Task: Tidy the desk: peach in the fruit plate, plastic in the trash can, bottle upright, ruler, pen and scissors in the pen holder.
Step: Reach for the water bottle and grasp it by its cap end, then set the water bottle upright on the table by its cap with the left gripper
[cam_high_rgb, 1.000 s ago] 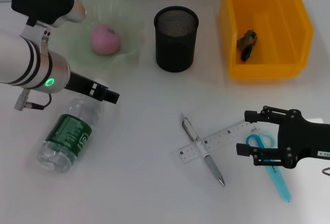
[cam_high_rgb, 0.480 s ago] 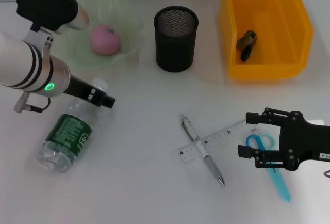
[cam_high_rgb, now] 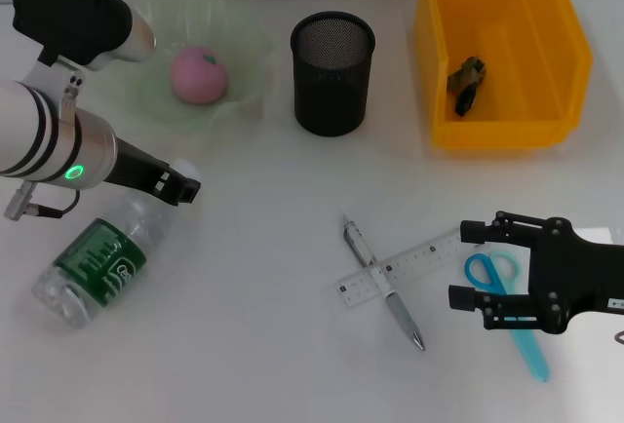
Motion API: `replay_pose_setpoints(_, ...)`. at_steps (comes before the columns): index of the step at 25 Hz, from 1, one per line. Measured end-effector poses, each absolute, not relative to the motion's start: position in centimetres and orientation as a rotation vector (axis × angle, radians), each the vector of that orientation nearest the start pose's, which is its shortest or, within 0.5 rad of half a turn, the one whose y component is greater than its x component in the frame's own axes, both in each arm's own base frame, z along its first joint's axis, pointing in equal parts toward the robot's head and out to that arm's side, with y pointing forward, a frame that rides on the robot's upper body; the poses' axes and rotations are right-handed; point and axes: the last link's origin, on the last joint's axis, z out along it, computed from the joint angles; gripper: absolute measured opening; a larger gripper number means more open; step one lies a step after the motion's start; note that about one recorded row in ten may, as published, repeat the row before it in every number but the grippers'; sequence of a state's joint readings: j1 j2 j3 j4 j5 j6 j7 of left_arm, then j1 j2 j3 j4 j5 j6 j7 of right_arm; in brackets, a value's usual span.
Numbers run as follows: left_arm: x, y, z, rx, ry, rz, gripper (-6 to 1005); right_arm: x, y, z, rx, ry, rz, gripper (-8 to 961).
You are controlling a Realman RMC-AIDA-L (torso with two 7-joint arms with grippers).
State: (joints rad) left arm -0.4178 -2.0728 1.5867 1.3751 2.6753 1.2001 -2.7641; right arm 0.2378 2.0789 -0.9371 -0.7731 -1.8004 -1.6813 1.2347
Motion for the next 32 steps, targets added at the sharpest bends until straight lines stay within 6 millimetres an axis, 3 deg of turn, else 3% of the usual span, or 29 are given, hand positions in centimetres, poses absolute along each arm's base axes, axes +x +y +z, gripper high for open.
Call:
replay_pose_setpoints(4,-21.8,34.6,-1.6,-2.345,-0.952,0.355,422,29.0,25.0,-0.3,-2.794,0.516,0.779,817)
replay_pose_setpoints(9,-22.0,34.3,-1.3,-2.353,-0.939,0.356,436,28.9,25.1,-0.3,-2.796,0.523,0.783,817)
replay_pose_setpoints(11,-20.7,33.2,-0.1,-2.412,-0.863,0.245,441,28.9,25.1,-0.3,-2.796,0.523,0.784,817)
replay_pose_setpoints(16,-20.0,32.1,1.6,-2.473,-0.781,0.073,455,28.9,25.2,-0.2,-2.796,0.542,0.783,817)
replay_pose_setpoints(25,-23.2,29.6,4.4,-2.499,-0.620,-0.425,480,28.6,25.4,0.1,-2.801,0.524,0.767,817)
replay_pose_setpoints(32,-26.0,29.5,4.7,-2.437,-0.671,-0.572,500,28.1,25.9,0.3,-2.811,0.518,0.765,816)
